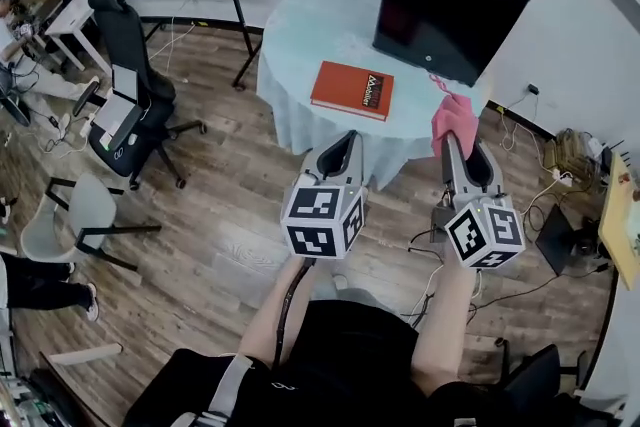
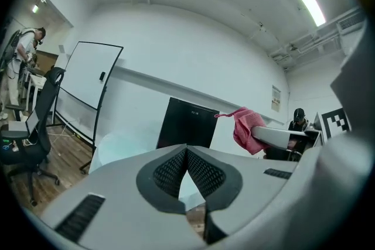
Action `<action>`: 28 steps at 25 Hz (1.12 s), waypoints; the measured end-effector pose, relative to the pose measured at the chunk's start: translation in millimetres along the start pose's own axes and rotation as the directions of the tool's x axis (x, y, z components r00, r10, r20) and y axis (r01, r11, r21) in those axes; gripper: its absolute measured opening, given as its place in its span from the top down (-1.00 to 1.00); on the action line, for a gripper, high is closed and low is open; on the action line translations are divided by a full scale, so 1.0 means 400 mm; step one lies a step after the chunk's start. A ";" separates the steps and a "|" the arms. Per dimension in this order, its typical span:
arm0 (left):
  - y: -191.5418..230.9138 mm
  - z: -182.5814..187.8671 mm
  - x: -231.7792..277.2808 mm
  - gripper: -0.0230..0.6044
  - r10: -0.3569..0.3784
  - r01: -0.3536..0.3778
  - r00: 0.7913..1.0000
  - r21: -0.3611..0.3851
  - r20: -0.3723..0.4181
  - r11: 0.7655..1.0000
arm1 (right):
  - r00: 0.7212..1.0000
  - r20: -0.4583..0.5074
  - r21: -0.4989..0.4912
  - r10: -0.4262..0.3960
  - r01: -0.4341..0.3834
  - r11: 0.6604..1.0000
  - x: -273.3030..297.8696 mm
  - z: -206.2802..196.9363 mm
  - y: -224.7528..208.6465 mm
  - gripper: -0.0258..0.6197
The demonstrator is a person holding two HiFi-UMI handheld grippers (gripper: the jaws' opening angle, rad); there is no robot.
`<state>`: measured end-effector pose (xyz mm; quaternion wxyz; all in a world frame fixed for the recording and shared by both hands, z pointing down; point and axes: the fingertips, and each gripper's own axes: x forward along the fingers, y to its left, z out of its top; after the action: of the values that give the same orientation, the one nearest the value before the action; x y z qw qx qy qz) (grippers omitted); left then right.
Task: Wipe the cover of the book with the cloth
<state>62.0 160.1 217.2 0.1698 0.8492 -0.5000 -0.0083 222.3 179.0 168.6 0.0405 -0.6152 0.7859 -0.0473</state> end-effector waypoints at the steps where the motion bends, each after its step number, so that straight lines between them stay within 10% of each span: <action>1: -0.008 0.011 0.012 0.89 -0.004 0.004 1.000 0.008 0.008 1.000 | 1.000 0.011 0.002 0.003 -0.003 1.000 0.005 0.010 -0.009 0.46; 17: 0.165 0.037 0.317 0.89 -0.023 0.025 1.000 -0.105 0.014 0.994 | 0.997 -0.076 0.006 0.025 -0.024 1.000 0.326 -0.072 -0.091 0.46; 28: 0.522 0.081 0.542 0.89 0.103 -0.109 0.994 -0.143 -0.047 0.984 | 0.976 -0.181 0.035 0.120 -0.116 0.993 0.741 -0.174 -0.021 0.46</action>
<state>-12.4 -125.9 282.2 0.2411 0.8068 -0.5391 -0.0189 150.9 -109.0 237.1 -0.0215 -0.5600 0.8208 -0.1104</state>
